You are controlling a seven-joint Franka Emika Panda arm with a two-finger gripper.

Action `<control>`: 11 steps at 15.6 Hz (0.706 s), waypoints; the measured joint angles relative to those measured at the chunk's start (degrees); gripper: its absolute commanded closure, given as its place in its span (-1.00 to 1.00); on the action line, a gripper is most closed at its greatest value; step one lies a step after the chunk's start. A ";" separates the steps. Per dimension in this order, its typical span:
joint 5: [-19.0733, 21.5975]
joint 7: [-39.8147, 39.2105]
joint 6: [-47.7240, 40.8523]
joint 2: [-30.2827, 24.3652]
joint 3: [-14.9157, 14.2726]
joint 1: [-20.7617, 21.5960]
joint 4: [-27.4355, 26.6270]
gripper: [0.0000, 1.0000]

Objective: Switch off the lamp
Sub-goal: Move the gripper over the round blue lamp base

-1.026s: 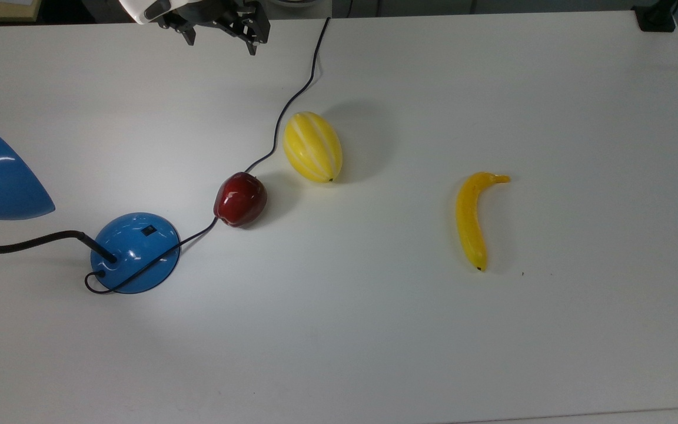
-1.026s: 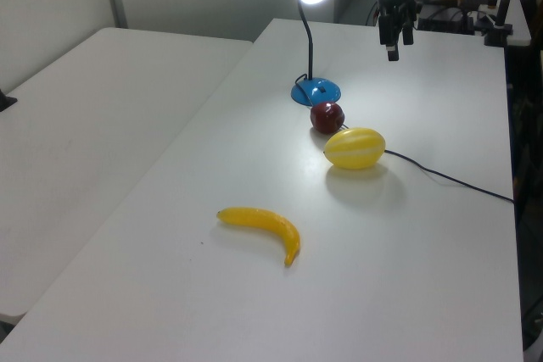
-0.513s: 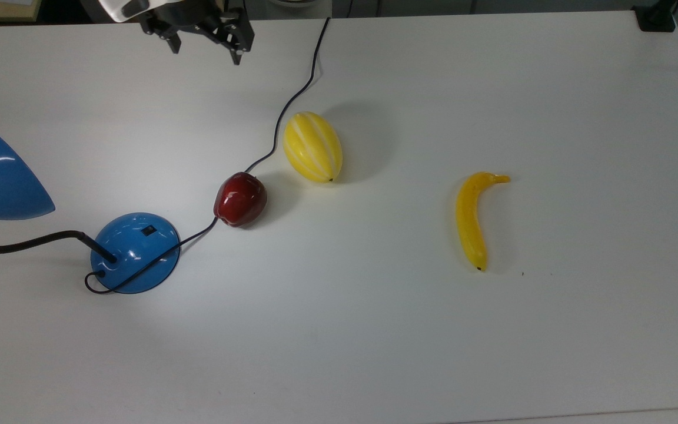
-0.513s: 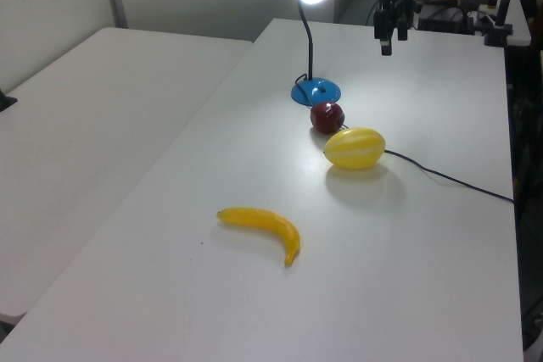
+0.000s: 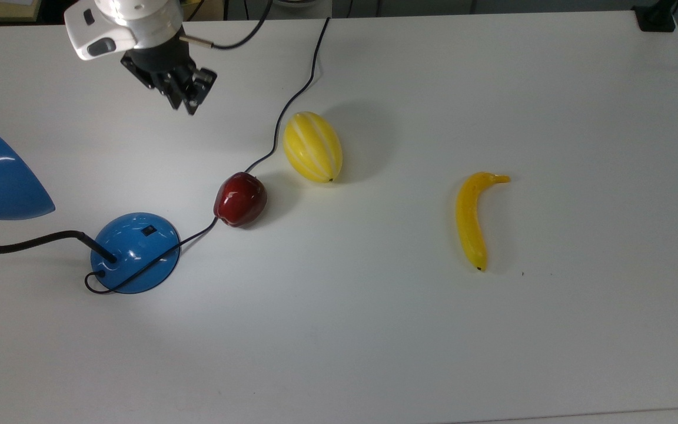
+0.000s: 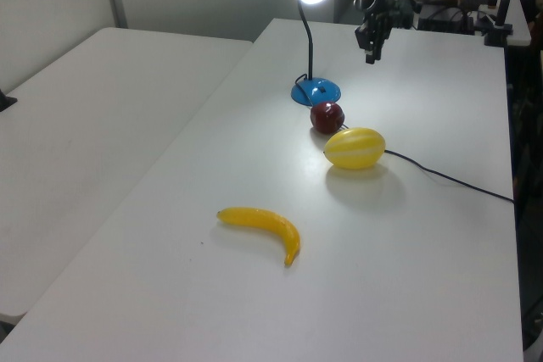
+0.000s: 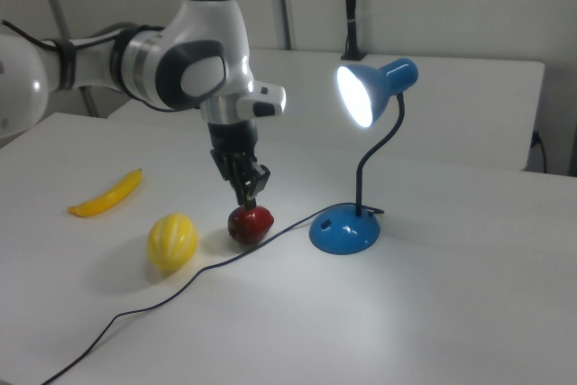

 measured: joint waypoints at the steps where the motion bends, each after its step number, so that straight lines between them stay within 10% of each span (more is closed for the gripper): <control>1: 0.00 1.53 2.12 0.95 0.00 -0.13 -0.01 1.00; 11: 0.00 11.62 25.47 9.67 -0.39 -3.05 -0.10 1.00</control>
